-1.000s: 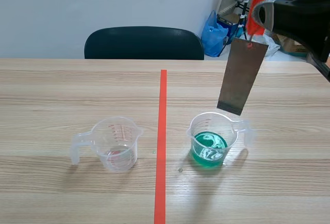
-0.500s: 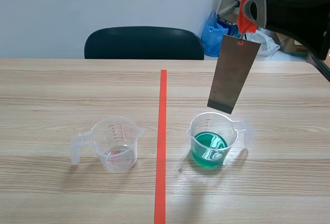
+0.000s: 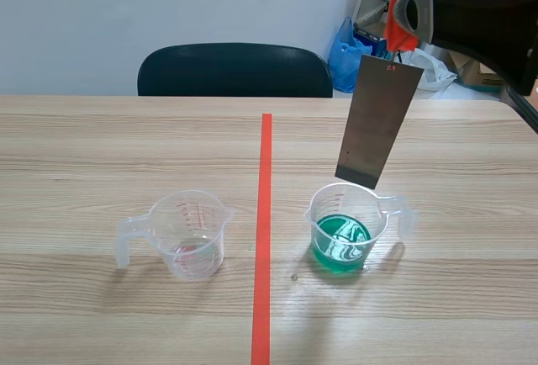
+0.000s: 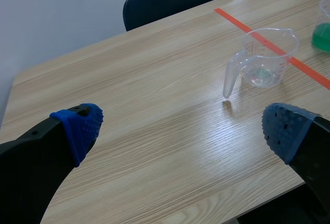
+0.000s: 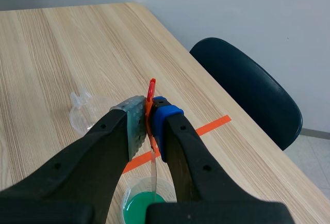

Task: Do the redox reaction experiment

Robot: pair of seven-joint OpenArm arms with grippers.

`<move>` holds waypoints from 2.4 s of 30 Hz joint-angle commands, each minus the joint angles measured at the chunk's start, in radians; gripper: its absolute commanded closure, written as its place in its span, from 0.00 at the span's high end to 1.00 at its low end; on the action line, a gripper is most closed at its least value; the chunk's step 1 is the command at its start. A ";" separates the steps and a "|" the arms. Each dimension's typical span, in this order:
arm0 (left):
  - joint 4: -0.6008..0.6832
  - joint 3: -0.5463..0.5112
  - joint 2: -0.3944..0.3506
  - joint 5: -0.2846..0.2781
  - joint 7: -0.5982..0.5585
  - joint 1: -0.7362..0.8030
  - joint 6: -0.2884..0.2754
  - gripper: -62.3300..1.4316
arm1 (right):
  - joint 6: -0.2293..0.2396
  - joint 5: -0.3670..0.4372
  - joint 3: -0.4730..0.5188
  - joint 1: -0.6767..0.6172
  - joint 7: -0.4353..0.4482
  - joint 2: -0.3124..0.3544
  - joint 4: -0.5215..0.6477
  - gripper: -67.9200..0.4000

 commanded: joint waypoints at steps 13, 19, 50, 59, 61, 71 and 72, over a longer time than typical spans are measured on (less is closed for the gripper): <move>0.003 -0.002 0.000 -0.013 -0.043 0.001 -0.006 1.00 | -0.004 0.018 0.014 0.014 0.006 0.010 0.014 0.02; 0.003 -0.002 0.000 -0.013 -0.043 0.001 -0.006 1.00 | -0.004 0.018 0.014 0.014 -0.005 0.010 0.014 0.02; 0.003 -0.002 0.000 -0.013 -0.042 0.001 -0.006 1.00 | -0.004 0.018 0.014 0.014 -0.008 0.010 0.014 0.02; 0.003 -0.002 0.000 -0.013 -0.040 0.001 -0.006 1.00 | -0.004 0.018 0.014 0.014 -0.008 0.010 0.014 0.02; 0.003 -0.002 0.000 -0.013 -0.040 0.001 -0.006 1.00 | -0.004 0.018 0.014 0.014 -0.008 0.010 0.014 0.02; 0.003 -0.002 0.000 -0.013 -0.040 0.001 -0.006 1.00 | -0.004 0.018 0.014 0.014 -0.008 0.010 0.014 0.02; 0.003 -0.002 0.000 -0.013 -0.040 0.001 -0.006 1.00 | -0.004 0.018 0.014 0.014 -0.008 0.010 0.014 0.02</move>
